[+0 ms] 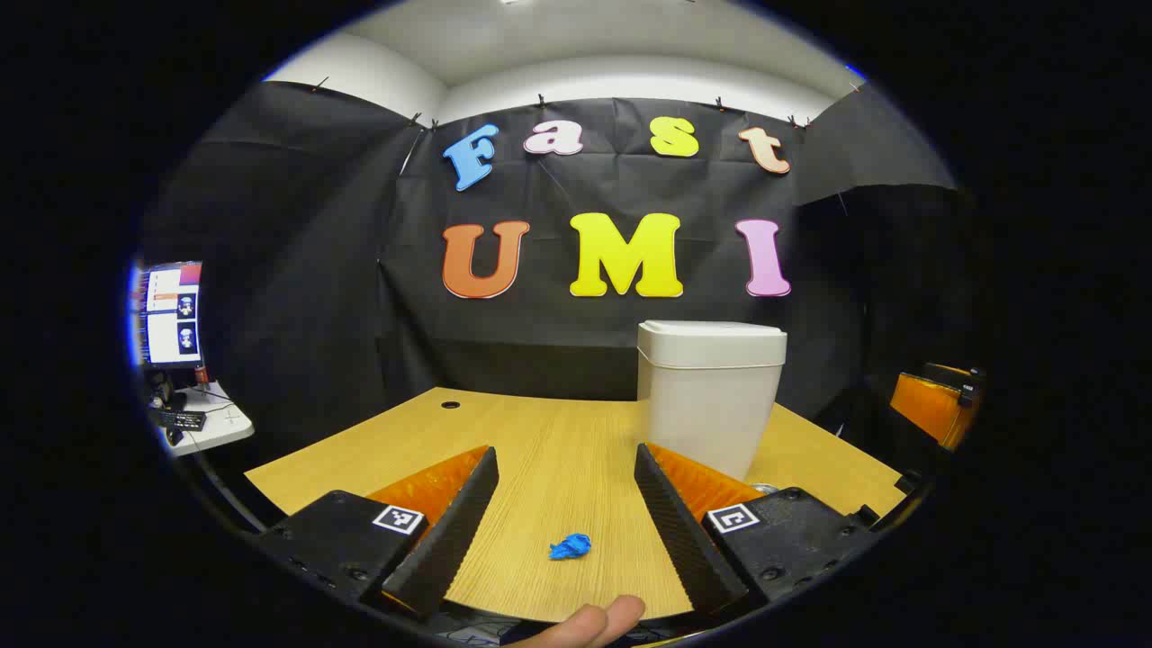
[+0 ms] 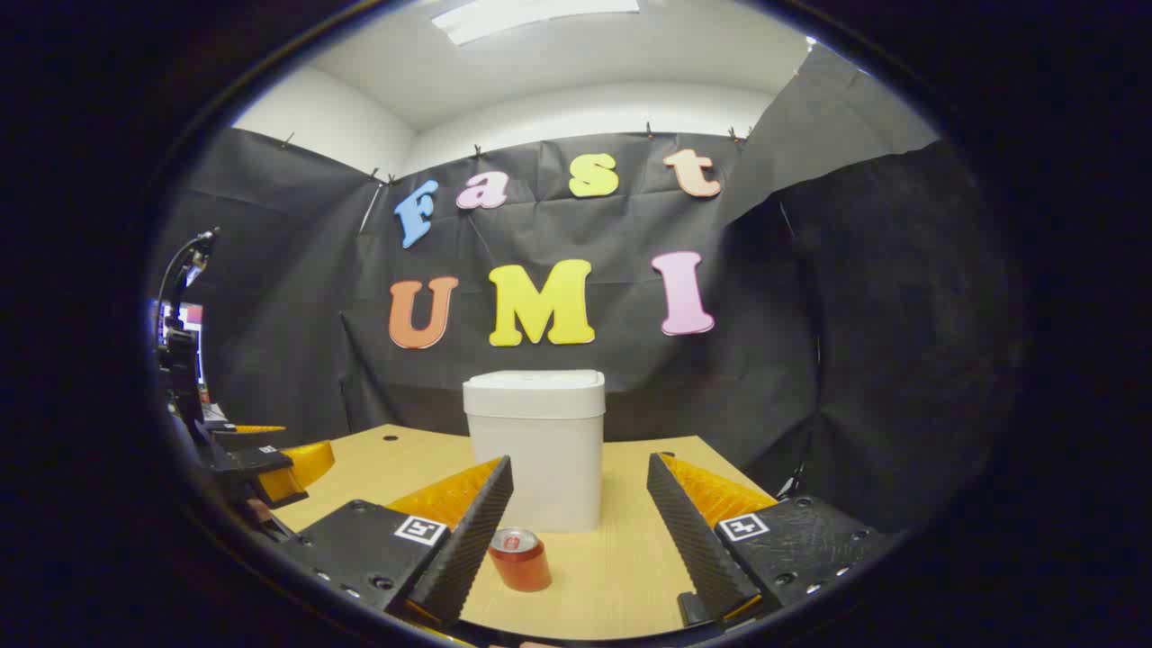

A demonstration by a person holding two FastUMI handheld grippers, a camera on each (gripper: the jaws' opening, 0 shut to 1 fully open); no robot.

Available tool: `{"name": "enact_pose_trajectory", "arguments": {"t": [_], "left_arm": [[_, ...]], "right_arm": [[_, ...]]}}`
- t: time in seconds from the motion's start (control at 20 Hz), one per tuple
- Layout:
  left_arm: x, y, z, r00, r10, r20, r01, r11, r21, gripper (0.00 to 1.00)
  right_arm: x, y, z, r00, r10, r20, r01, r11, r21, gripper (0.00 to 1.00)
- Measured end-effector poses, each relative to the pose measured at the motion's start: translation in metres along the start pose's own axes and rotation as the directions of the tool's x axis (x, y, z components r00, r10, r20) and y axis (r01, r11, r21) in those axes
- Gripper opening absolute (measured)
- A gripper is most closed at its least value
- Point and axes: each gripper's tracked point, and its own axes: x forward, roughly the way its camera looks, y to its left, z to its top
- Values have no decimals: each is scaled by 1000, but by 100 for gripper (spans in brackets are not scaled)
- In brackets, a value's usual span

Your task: Press the lid of the desktop garbage bin to open it, pick up the crumpled paper on the desktop and throw it into the bin, then pick up the pop can on the desktop and drop it into the bin, and finally close the garbage bin lid.

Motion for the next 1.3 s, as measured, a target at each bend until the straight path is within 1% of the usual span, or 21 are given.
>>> {"name": "enact_pose_trajectory", "arguments": {"t": [0.15, 0.4, 0.8, 0.9, 1.05, 1.15, 1.3], "left_arm": [[-4, 7, 4, 1000, 12, 13, -12, 1000, 13, 98], [-5, 11, 3, 1000, 12, 5, -12, 1000, 0, 98], [-2, 23, 6, 1000, 27, 7, -27, 1000, -7, 98], [-2, 25, 7, 1000, 26, 10, -26, 1000, -11, 98], [1, 27, 3, 999, 34, -3, -34, 999, -15, 98], [2, 27, 1, 999, 34, -12, -34, 999, -14, 98], [1, 28, 5, 999, 39, 0, -39, 999, -11, 98]], "right_arm": [[-2, 2, -1, 1000, 2, -6, -2, 1000, -8, 94], [-4, 5, -1, 1000, 6, -5, -6, 1000, -8, 94], [-1, 11, -16, 998, 24, -57, -24, 1000, -5, 94], [-3, 17, -16, 997, 48, -64, -48, 999, -1, 93], [-4, 18, -12, 997, 54, -55, -54, 999, -5, 94], [-5, 23, -13, 995, 75, -59, -75, 997, 3, 93], [-7, 23, -12, 994, 91, -64, -90, 996, 21, 93]]}}
